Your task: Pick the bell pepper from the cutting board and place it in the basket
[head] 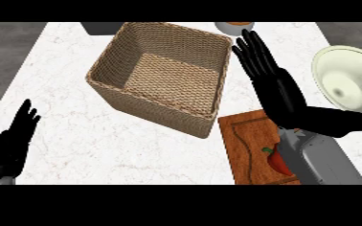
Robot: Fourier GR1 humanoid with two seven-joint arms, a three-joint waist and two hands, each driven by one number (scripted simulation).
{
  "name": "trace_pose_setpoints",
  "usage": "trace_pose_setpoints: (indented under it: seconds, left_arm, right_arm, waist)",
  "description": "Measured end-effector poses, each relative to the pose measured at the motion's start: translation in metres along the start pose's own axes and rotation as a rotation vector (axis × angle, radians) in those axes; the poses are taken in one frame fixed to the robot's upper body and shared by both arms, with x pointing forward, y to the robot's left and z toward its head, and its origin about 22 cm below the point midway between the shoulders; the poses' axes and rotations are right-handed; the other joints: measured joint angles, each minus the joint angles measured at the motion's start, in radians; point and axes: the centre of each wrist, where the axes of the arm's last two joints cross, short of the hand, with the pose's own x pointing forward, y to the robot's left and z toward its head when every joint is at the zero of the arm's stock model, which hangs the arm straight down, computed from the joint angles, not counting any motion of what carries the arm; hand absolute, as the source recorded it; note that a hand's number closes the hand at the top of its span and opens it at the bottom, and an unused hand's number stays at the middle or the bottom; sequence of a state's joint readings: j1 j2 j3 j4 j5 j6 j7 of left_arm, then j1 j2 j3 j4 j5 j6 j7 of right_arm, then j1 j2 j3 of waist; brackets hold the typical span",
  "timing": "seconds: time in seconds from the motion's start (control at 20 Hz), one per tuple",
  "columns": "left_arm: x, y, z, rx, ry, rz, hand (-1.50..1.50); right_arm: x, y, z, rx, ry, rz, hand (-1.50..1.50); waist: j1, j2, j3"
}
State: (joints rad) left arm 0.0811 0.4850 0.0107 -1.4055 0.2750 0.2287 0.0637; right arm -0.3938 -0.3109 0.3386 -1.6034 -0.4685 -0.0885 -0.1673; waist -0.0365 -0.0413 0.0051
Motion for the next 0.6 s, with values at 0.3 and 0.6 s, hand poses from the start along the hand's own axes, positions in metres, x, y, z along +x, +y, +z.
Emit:
trace_pose_setpoints:
  seconds: [0.3,0.6]
  left_arm:
    - [0.039,-0.021,-0.015,-0.11,-0.12,0.007,0.0]
    - [0.047,-0.036,-0.02,-0.186,-0.113,0.03,0.0]
  right_arm:
    - [0.01,-0.021,-0.015,0.326,-0.049,-0.132,1.5]
    - [0.041,0.006,-0.011,0.9,-0.233,0.006,-1.5]
  waist:
    - [0.047,0.048,0.0]
    - [0.023,0.043,0.002]
